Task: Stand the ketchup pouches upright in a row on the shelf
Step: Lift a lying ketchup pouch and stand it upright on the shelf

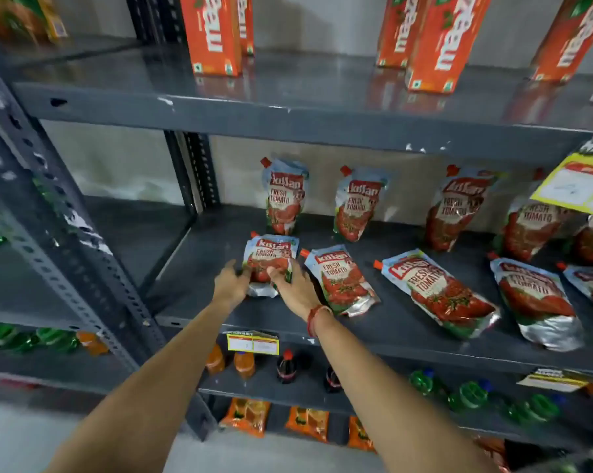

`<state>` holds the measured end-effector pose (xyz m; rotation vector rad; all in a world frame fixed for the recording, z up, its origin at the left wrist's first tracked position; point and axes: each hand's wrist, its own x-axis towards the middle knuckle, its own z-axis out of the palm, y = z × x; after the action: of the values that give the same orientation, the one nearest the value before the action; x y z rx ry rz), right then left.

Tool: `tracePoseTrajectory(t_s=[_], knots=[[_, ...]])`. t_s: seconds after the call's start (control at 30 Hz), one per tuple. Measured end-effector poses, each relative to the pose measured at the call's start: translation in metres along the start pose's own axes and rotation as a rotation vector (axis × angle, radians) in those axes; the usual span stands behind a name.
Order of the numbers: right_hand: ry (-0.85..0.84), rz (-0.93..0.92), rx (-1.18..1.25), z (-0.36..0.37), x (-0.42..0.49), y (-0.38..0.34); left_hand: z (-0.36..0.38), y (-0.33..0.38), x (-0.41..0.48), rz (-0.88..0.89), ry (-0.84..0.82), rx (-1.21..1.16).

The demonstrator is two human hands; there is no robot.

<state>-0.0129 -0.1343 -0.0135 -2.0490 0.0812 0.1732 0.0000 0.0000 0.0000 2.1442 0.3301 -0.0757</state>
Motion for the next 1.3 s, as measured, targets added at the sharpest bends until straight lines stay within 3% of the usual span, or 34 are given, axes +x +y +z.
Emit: tracePoseTrajectory(t_s=[0.1, 0.2, 0.3, 0.37, 0.47, 0.6, 0.73, 0.93, 1.07, 1.3], knots=[[0.050, -0.003, -0.084, 0.014, 0.008, 0.003, 0.007, -0.010, 0.007, -0.022, 0.011, -0.100], [0.169, -0.020, -0.037, 0.018, 0.002, 0.007, -0.001, -0.022, 0.013, -0.201, -0.086, -0.203], [0.246, 0.155, 0.128, 0.014, 0.012, 0.011, -0.025, -0.024, 0.018, -0.334, -0.350, -0.206], [0.278, 0.275, 0.219, 0.014, 0.023, 0.012, -0.029, -0.025, 0.026, -0.331, -0.333, -0.206], [0.150, 0.350, 0.245, 0.019, 0.036, 0.009, -0.019, -0.023, 0.040, -0.334, -0.194, -0.312], [-0.028, 0.353, 0.420, 0.023, 0.039, 0.011, -0.008, -0.020, 0.054, -0.469, -0.245, -0.508], [0.025, 0.141, 0.473, 0.014, 0.036, 0.003, -0.016, 0.002, 0.055, -0.355, -0.173, -0.683], [0.011, -0.104, 0.417, 0.005, 0.038, -0.010, -0.027, 0.032, 0.048, -0.035, -0.034, -0.758], [0.006, -0.150, 0.357, 0.008, 0.038, -0.013, -0.032, 0.032, 0.046, 0.143, -0.019, -0.749], [0.016, -0.179, 0.183, 0.014, 0.038, -0.014, -0.043, 0.012, 0.043, 0.231, -0.064, -0.746]])
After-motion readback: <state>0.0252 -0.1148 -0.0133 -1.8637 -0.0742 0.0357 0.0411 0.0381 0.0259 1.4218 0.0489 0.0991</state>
